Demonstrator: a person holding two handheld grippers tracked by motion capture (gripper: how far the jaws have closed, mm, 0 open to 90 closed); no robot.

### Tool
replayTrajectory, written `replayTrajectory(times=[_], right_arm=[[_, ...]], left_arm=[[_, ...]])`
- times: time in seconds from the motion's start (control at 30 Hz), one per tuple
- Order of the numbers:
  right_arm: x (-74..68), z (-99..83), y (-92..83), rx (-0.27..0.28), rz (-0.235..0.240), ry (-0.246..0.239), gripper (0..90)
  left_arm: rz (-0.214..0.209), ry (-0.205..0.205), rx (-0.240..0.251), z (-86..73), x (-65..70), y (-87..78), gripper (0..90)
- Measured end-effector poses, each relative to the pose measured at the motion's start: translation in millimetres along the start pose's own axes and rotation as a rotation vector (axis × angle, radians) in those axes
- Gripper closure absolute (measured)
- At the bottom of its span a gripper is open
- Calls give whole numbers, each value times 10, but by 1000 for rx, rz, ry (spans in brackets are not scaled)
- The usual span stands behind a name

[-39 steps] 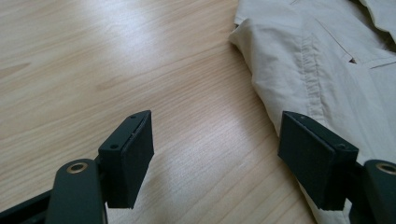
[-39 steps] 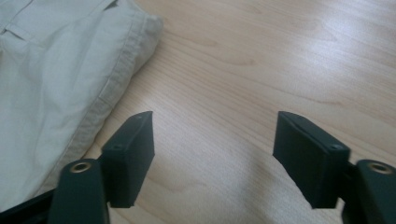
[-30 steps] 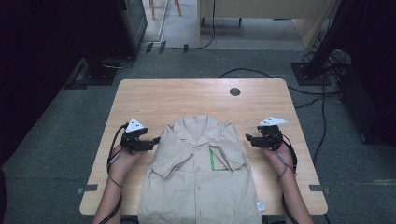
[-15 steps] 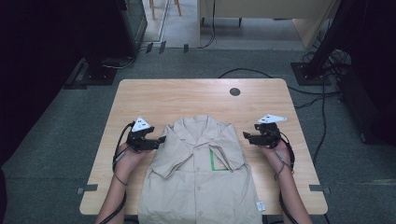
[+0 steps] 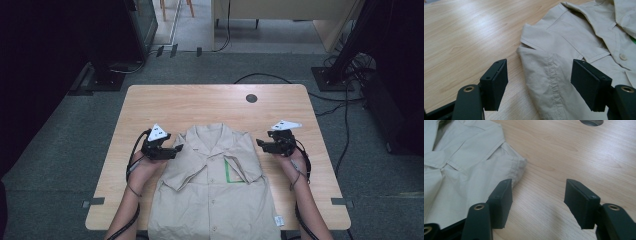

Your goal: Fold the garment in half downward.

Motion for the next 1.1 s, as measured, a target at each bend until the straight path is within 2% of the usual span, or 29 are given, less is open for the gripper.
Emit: replayTrajectory(times=[0.73,1.03,1.1], right_arm=[[-138,68,137,-8,17,-22,392],[-242,132,239,-10,36,-36,414],[-259,135,291,-17,37,-27,414]], left_arm=[[25,36,-9,42,105,86,299],[34,43,-34,0,129,171,300],[50,54,-47,-25,132,202,300]])
Point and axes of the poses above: each handheld gripper's, and its own axes: y roughly forward along the jaws, z roughly out of its top, x roughly to its right, the point moved 6 cm from there along y, roughly forward along the jaws, and after that the axes turned 7 degrees about z, right-handed, at the moved point
